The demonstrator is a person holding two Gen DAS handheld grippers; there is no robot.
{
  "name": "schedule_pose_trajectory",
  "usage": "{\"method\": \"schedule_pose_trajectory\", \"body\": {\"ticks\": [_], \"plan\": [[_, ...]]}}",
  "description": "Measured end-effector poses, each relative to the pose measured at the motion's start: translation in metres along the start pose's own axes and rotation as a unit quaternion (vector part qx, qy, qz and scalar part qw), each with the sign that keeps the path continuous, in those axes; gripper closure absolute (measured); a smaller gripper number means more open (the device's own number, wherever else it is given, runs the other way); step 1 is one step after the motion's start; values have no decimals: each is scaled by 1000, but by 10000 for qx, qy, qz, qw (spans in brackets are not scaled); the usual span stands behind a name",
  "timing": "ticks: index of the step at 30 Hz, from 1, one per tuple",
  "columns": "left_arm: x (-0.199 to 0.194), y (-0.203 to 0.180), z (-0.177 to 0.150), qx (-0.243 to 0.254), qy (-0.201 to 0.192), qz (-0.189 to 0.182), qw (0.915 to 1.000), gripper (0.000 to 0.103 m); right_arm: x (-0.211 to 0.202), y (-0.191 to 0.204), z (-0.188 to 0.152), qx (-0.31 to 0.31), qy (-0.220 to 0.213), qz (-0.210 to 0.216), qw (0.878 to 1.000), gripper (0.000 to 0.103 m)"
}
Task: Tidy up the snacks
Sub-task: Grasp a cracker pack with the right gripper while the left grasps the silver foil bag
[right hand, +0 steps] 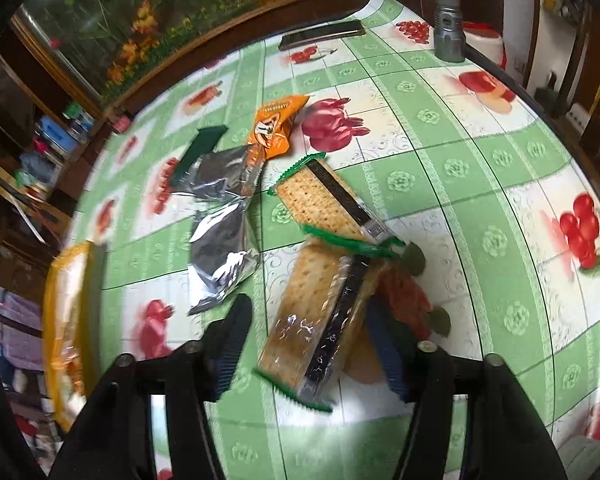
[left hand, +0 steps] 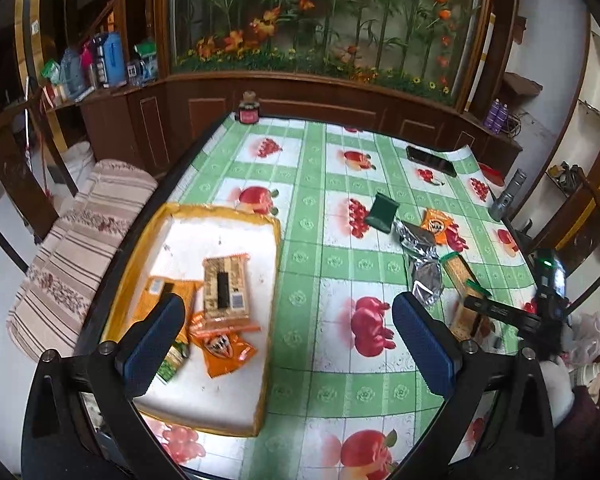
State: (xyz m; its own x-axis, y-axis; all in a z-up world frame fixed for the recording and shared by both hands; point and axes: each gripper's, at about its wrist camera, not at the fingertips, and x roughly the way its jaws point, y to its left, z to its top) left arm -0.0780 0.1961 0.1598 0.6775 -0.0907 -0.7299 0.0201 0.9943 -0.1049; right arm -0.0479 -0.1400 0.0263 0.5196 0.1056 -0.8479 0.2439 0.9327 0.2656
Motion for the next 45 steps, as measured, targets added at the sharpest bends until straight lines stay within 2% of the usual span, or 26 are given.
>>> {"method": "schedule_pose_trajectory", "body": {"ticks": [2,3,6,10,11,12,14,16,17,18,22,25,29,31,34,36,38,45], "plan": [[6,-2,-1,-9,106,-97,9999,0,12,10,3,-194,30,-150,9997,41],[10,-3,-2,-21,186,-185,9997,0,16,15,3,-289,57,-198,9994,58],[25,-8,-3,-129,456,-545,9974,0,21,19,-2,-383,213,45,9990,99],[61,-25,1,-334,952,-1244,9871,0,19,14,-12,-388,336,219,9984,99],[71,-33,3,-326,1048,-1362,9846,0,18,12,-14,-367,383,272,9982,99],[86,-45,6,-268,1140,-1492,9819,0,18,9,-17,-363,462,379,9975,93],[109,-65,13,-57,1264,-1555,9797,0,13,4,-21,-342,469,543,9968,90],[135,-89,17,234,1420,-1565,9771,0,6,0,-24,-276,427,668,9965,72],[150,-100,20,362,1509,-1577,9752,0,2,-2,-25,-241,389,714,9964,57],[164,-111,22,502,1594,-1613,9727,0,-1,-1,-25,-215,346,739,9964,50],[202,-147,23,1152,1703,-1604,9654,0,-3,8,-23,-287,314,947,9946,50],[222,-170,15,1629,1805,-1557,9574,0,-3,11,-25,-305,318,973,9943,50],[240,-184,3,1989,1998,-1456,9483,0,-5,4,-33,-283,313,871,9953,50],[250,-185,-4,2005,2206,-1413,9440,0,-6,2,-35,-349,274,726,9964,50],[250,-176,-3,1843,2180,-1377,9484,2,-6,1,-36,-330,229,664,9970,50],[247,-168,-2,1796,2150,-1311,9510,18,-4,4,-35,-360,249,642,9970,50],[242,-155,-2,1715,2185,-1329,9514,23,0,8,-33,-395,265,622,9969,50],[224,-104,-12,1189,2213,-1525,9558,23,22,38,-25,-701,344,460,9959,50]]}}
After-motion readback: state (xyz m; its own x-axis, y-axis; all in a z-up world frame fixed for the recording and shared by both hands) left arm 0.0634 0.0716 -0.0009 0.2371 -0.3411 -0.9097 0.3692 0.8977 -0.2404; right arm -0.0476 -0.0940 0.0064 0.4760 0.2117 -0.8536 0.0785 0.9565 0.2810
